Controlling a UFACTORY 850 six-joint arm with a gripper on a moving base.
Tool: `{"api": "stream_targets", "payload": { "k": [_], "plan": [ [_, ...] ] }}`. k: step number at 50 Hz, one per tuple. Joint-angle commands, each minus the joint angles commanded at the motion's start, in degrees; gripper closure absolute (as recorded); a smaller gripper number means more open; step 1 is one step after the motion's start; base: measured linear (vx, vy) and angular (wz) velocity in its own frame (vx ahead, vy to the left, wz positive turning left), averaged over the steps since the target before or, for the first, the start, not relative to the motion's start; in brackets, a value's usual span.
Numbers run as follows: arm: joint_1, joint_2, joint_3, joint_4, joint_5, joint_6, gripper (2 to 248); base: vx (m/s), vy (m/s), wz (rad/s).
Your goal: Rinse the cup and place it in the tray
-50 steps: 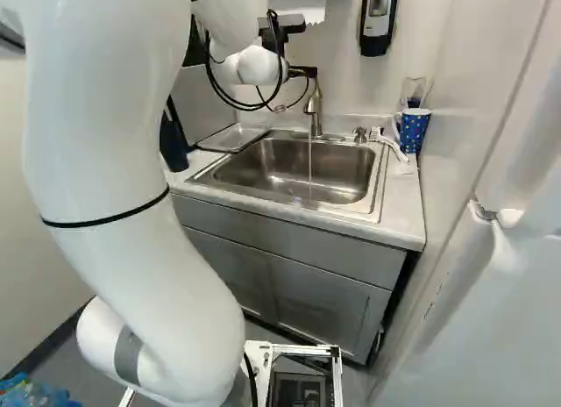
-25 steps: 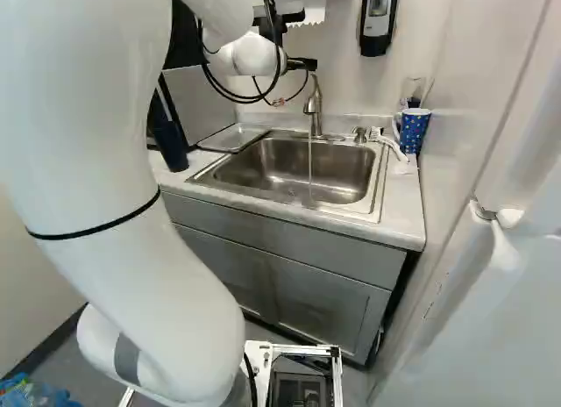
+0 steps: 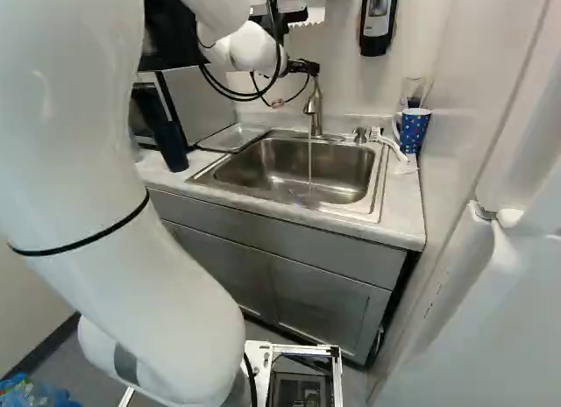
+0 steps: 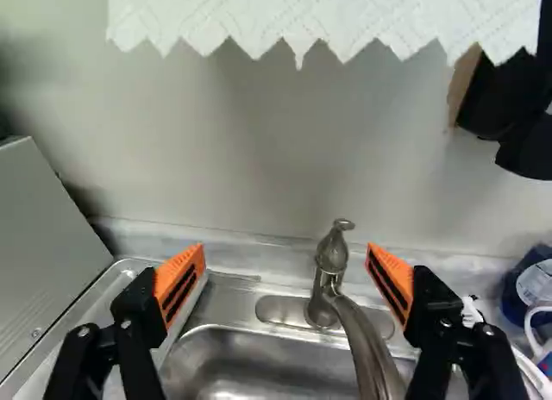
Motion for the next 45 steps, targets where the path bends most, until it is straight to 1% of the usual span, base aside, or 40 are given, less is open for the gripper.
{"api": "stream_targets", "payload": {
  "k": [45],
  "plan": [
    [-3.1, 5.9, 5.8, 0.0, -11.9, 0.0, 3, 0.000, 0.000, 0.000]
  ]
}}
